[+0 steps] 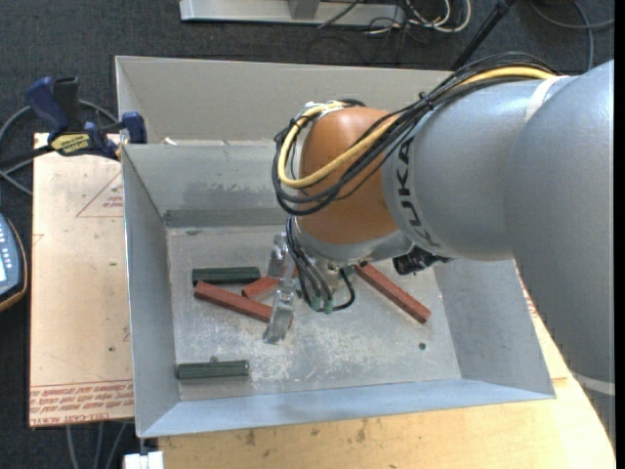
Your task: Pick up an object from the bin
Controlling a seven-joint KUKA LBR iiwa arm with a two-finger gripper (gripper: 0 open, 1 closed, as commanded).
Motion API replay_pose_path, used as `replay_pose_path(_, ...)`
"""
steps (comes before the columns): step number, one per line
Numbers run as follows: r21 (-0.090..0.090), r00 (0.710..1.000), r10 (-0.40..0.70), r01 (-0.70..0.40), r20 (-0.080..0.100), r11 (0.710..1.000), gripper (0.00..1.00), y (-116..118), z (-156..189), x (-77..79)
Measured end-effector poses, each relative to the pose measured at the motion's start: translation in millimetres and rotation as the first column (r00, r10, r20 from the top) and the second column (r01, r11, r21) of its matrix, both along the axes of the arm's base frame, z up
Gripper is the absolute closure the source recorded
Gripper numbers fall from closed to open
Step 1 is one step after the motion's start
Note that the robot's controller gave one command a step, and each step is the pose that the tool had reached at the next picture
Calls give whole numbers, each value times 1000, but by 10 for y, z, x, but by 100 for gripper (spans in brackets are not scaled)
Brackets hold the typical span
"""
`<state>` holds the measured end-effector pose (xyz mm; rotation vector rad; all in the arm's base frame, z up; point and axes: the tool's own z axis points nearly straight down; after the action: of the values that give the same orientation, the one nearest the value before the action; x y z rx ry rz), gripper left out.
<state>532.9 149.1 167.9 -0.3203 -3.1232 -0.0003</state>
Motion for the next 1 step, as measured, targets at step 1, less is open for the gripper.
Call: replay_pose_path(1, 2, 976, -216, 216, 4, 976, 0, 379, -994, 126)
